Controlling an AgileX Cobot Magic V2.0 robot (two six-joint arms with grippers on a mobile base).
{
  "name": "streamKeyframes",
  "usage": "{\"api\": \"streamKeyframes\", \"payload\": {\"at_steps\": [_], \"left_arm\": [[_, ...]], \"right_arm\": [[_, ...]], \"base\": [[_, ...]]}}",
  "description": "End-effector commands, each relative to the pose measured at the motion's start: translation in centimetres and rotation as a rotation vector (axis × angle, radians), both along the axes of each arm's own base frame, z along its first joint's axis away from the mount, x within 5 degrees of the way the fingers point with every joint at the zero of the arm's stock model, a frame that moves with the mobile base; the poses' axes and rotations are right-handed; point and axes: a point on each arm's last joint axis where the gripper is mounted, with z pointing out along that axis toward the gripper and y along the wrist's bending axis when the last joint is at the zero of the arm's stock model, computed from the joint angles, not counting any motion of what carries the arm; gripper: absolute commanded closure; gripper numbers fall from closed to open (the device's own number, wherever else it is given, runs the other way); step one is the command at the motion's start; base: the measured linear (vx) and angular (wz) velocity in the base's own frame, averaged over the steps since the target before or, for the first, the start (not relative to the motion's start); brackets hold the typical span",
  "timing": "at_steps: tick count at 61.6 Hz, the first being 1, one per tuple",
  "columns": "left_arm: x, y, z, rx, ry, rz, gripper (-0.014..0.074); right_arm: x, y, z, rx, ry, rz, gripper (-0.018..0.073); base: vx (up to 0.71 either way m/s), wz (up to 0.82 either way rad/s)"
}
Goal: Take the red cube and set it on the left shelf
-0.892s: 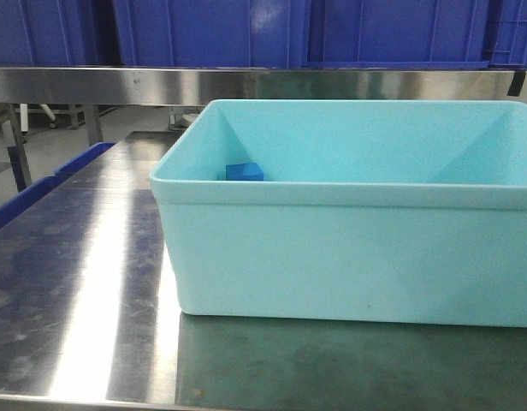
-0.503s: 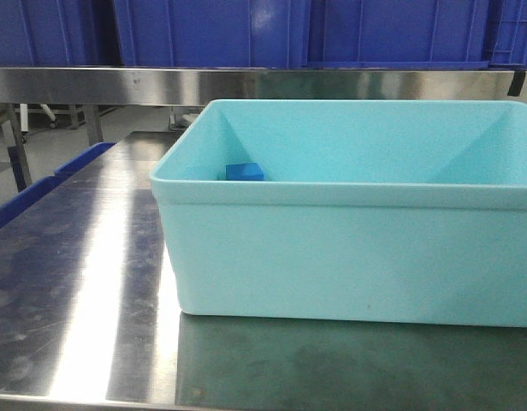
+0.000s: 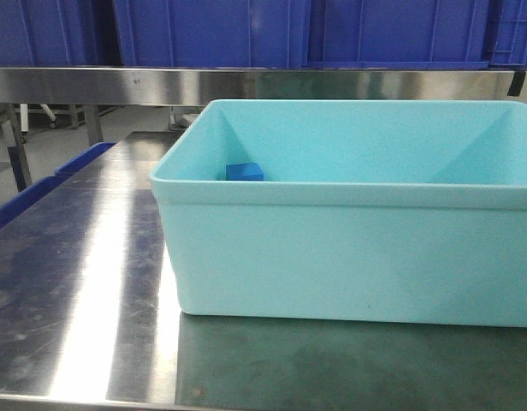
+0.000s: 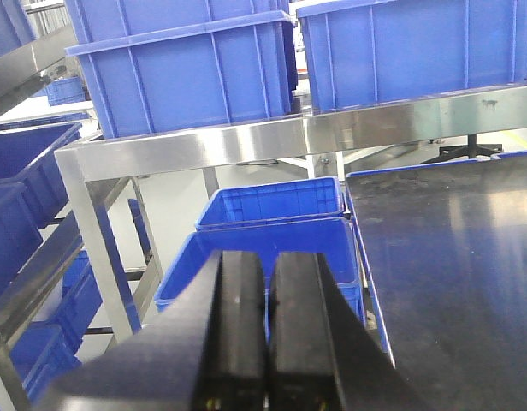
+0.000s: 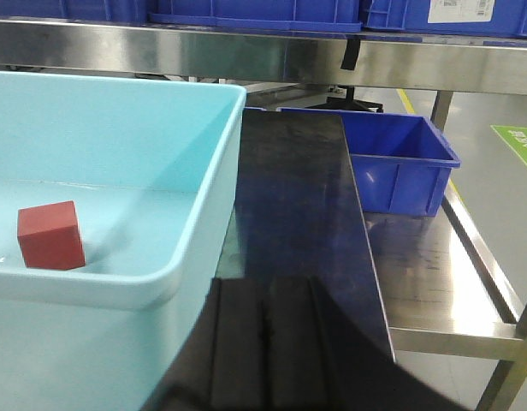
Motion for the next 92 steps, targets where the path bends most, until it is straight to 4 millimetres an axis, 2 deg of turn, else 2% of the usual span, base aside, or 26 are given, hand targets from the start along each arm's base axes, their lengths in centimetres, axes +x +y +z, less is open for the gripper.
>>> {"api": "streamKeyframes", "payload": {"at_steps": [1, 20, 73, 80, 85, 92], "left_arm": [[0.0, 0.0, 0.1, -0.005, -0.071, 0.000, 0.0491], [0.0, 0.0, 0.1, -0.005, -0.071, 0.000, 0.0491], [0.0, 0.0, 0.1, -0.005, -0.071, 0.000, 0.0491], [0.0, 0.0, 0.1, -0.005, -0.071, 0.000, 0.0491], [0.0, 0.0, 0.1, -0.005, -0.071, 0.000, 0.0491], [0.0, 0.0, 0.1, -0.005, -0.071, 0.000, 0.0491]], "right_arm": [[-0.2, 0.1, 1.7, -0.019, -0.122, 0.008, 0.0501], [-0.3, 0.3, 2.6, -0.018, -0.228, 0.027, 0.0501], [-0.4, 0.4, 3.2, -0.012, -0.290, 0.043, 0.0501], [0.0, 0.4, 4.1, 0.101, -0.271, 0.046, 0.0501], [0.6, 0.3, 5.1, 0.183, -0.195, 0.039, 0.0501], [1.4, 0.3, 7.8, 0.182, -0.132, 0.031, 0.0501]], "base": [[0.00, 0.00], [0.00, 0.00], [0.00, 0.00], [0.00, 0.00], [0.00, 0.00], [0.00, 0.00]]}}
